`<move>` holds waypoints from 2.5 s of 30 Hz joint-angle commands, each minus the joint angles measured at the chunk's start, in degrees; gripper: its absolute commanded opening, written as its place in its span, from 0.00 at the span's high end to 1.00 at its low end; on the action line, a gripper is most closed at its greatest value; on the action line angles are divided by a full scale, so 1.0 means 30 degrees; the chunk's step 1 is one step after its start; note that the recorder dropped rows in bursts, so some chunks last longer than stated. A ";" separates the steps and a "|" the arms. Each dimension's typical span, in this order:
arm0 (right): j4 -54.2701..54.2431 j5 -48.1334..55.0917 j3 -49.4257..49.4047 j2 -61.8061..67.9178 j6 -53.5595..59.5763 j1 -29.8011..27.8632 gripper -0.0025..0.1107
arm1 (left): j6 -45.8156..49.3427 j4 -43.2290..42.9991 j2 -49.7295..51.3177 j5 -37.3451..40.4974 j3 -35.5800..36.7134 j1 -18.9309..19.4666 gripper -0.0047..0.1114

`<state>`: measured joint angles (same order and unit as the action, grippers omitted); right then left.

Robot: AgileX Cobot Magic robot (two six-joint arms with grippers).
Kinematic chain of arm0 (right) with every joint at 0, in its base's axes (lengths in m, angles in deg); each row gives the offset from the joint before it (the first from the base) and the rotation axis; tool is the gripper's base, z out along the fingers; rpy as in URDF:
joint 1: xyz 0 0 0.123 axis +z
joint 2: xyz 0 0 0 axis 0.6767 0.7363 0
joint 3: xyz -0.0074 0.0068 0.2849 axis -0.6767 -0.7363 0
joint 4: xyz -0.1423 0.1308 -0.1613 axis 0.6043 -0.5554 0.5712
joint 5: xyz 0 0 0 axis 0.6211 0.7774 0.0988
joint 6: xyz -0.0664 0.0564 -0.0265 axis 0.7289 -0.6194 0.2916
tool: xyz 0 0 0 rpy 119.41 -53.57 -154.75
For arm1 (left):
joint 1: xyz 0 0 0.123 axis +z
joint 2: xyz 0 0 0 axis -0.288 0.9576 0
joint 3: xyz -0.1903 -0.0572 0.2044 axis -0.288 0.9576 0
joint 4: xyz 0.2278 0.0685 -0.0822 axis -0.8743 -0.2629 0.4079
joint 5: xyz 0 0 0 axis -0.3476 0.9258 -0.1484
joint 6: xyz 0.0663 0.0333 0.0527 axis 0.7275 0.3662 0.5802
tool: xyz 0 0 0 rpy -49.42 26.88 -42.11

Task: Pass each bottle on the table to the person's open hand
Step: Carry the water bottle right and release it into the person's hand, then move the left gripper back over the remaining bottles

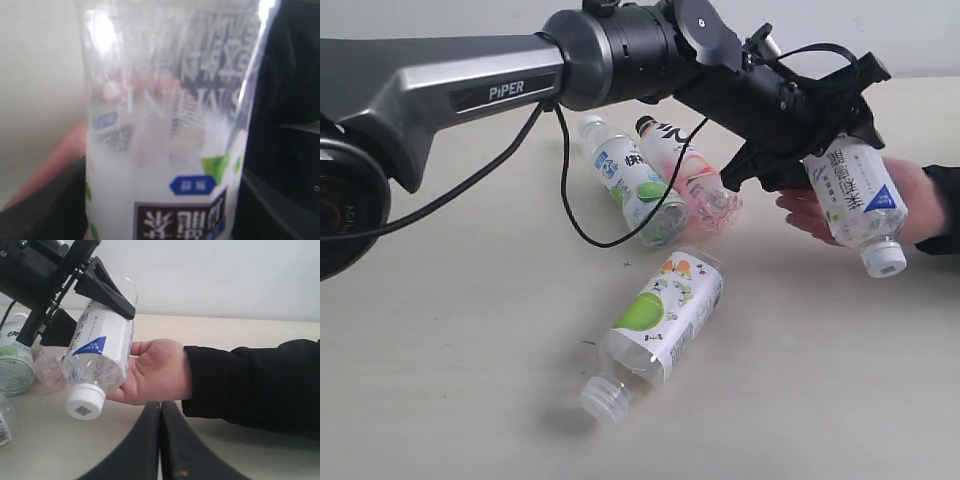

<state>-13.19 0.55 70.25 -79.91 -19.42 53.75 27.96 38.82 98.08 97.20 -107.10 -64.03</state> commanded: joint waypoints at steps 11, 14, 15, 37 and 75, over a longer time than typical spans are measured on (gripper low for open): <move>0.0056 -0.0277 -0.0095 -0.0095 -0.0016 -0.0041 0.98 | 0.0881 0.0687 0.0519 -0.0052 -0.0179 -0.0045 0.61; 0.0056 -0.0277 -0.0095 -0.0095 -0.0016 -0.0041 0.98 | 0.0998 0.0687 0.0519 -0.0225 -0.0179 -0.0045 0.51; 0.0056 -0.0277 -0.0095 -0.0095 -0.0016 -0.0041 0.98 | 0.0998 0.0687 0.0519 -0.0225 -0.0179 -0.0045 0.49; 0.0056 -0.0277 -0.0095 -0.0095 -0.0016 -0.0041 0.98 | 0.3399 0.0687 0.0519 -0.0157 -0.0179 -0.0045 0.18; 0.0056 -0.0277 -0.0095 -0.0095 -0.0016 -0.0041 0.98 | 0.3230 -1.3610 -0.9517 0.9015 0.2861 -0.0001 0.96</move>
<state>-13.19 0.55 70.25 -79.91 -19.42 53.75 39.56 2.60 73.95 123.62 -101.91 -62.58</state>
